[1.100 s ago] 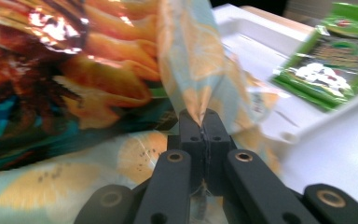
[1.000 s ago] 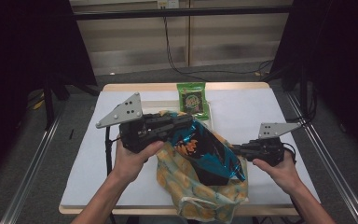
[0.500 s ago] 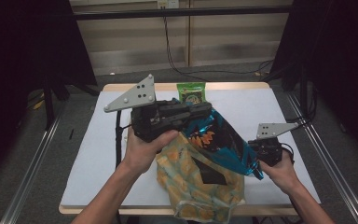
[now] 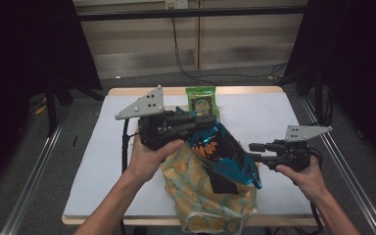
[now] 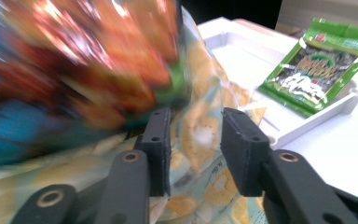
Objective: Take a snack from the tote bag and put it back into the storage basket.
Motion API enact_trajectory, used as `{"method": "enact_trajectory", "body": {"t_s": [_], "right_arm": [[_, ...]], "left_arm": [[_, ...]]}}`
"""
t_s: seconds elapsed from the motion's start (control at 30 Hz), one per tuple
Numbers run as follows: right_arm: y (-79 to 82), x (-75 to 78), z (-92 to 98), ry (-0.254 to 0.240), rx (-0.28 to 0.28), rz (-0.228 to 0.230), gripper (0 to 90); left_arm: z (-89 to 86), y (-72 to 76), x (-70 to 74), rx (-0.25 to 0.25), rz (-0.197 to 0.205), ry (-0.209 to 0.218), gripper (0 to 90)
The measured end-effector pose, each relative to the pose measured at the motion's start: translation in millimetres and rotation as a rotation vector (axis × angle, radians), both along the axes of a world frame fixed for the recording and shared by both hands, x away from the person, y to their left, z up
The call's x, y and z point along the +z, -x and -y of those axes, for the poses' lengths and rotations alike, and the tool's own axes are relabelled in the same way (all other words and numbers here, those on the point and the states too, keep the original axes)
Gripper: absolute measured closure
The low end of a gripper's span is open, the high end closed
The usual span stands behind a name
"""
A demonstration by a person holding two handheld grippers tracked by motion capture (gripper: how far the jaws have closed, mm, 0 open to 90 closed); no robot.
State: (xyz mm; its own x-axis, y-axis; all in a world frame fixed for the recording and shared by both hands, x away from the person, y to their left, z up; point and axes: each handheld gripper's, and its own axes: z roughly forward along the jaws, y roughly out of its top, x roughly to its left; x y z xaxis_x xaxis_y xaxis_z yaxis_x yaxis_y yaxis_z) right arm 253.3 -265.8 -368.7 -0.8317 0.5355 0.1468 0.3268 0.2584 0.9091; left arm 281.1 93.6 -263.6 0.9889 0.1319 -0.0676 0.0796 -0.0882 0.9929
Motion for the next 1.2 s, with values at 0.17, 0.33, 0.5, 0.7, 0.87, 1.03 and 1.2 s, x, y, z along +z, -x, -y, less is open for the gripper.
{"method": "enact_trajectory", "body": {"t_s": [0.17, 0.33, 0.5, 0.7, 0.87, 1.03, 1.2], "right_arm": [[6.6, 7.6, -8.8, -0.010, 0.025, 0.025, 60.1], [10.1, 11.8, -24.8, -0.022, 0.084, 0.030, 62.5], [14.1, 15.1, -46.9, -0.044, 0.168, 0.024, 61.0], [10.7, 13.5, -74.8, -0.021, 0.234, 0.017, 52.2], [7.2, 6.1, -92.5, -0.012, 0.292, 0.001, 44.7], [8.4, -1.8, -102.6, 0.019, 0.296, -0.002, 42.0], [9.9, -7.1, -105.4, 0.037, 0.301, 0.000, 56.7]], "left_arm": [[-16.7, 2.3, -23.4, 0.018, -0.035, -0.033, 88.8], [-36.0, 13.3, -37.5, 0.024, -0.055, -0.036, 88.7], [-49.2, 18.5, -45.0, 0.028, -0.078, -0.063, 88.6], [-50.8, 24.5, -45.5, 0.019, -0.065, -0.076, 88.5], [-46.8, 24.7, -46.3, 0.018, -0.067, -0.072, 88.4], [-37.3, 24.0, -48.2, 0.004, -0.066, -0.083, 88.3], [-29.5, 24.6, -48.3, -0.011, -0.064, -0.092, 88.3]]}}
